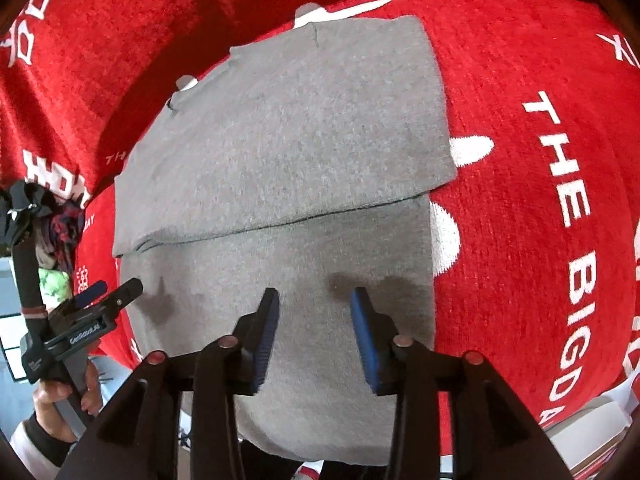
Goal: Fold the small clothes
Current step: 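Move both grippers to the hem of the sweater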
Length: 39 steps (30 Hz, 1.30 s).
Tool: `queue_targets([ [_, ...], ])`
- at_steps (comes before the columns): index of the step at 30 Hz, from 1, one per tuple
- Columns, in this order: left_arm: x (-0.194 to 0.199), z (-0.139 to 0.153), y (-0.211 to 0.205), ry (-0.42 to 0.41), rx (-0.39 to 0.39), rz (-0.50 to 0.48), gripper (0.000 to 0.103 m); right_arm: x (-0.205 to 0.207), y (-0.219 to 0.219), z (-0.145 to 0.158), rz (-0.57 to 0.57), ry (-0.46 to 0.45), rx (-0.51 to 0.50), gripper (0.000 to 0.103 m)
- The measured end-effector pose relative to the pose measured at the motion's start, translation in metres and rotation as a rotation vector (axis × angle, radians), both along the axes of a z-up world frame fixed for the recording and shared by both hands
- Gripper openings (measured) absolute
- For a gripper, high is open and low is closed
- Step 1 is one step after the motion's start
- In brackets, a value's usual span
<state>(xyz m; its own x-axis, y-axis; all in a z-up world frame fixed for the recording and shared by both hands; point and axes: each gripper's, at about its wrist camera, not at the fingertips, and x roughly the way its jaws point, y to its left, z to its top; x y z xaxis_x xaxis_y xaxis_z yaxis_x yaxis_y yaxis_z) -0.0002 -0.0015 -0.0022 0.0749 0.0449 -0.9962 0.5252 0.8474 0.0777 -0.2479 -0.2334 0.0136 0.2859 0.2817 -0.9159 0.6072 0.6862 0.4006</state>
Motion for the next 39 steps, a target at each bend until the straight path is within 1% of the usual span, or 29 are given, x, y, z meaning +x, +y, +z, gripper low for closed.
queue_targets([
  [6, -0.013, -0.004, 0.01, 0.023, 0.004, 0.076, 0.101, -0.008, -0.003, -0.009, 0.036, -0.008, 0.052, 0.048],
  [10, -0.024, -0.01, 0.024, 0.041, 0.008, 0.119, 0.101, -0.012, -0.001, -0.014, 0.055, -0.017, 0.065, 0.048],
  [13, -0.034, -0.005, 0.037, 0.042, -0.004, 0.136, 0.101, -0.016, 0.002, -0.015, 0.046, -0.043, 0.1, 0.048],
  [15, -0.037, -0.005, 0.047, 0.056, -0.022, 0.145, 0.101, -0.018, 0.006, -0.015, 0.039, -0.062, 0.123, 0.048],
  [17, -0.039, -0.008, 0.062, 0.074, -0.022, 0.154, 0.101, -0.021, 0.01, -0.015, 0.036, -0.075, 0.139, 0.049],
  [19, -0.043, -0.011, 0.08, 0.092, -0.045, 0.164, 0.101, -0.024, 0.017, -0.017, 0.034, -0.082, 0.154, 0.049],
  [24, -0.054, -0.014, 0.125, 0.1, -0.078, 0.19, 0.101, -0.049, 0.038, -0.021, 0.03, -0.074, 0.17, 0.049],
  [28, -0.076, -0.02, 0.164, 0.156, -0.15, 0.201, 0.101, -0.079, 0.058, -0.027, 0.039, -0.052, 0.189, 0.049],
  [32, -0.1, -0.032, 0.19, 0.199, -0.176, 0.177, 0.101, -0.116, 0.081, -0.042, 0.075, -0.006, 0.205, 0.049],
  [35, -0.119, -0.048, 0.2, 0.243, -0.188, 0.172, 0.101, -0.139, 0.094, -0.058, 0.092, 0.038, 0.212, 0.049],
  [36, -0.125, -0.054, 0.203, 0.263, -0.197, 0.178, 0.101, -0.148, 0.099, -0.066, 0.096, 0.061, 0.2, 0.049],
  [37, -0.129, -0.058, 0.204, 0.278, -0.208, 0.185, 0.101, -0.154, 0.102, -0.071, 0.095, 0.074, 0.192, 0.049],
  [38, -0.143, -0.058, 0.198, 0.286, -0.216, 0.19, 0.101, -0.16, 0.104, -0.077, 0.093, 0.086, 0.184, 0.049],
  [39, -0.145, -0.061, 0.197, 0.292, -0.224, 0.19, 0.101, -0.165, 0.107, -0.084, 0.088, 0.097, 0.178, 0.049],
])
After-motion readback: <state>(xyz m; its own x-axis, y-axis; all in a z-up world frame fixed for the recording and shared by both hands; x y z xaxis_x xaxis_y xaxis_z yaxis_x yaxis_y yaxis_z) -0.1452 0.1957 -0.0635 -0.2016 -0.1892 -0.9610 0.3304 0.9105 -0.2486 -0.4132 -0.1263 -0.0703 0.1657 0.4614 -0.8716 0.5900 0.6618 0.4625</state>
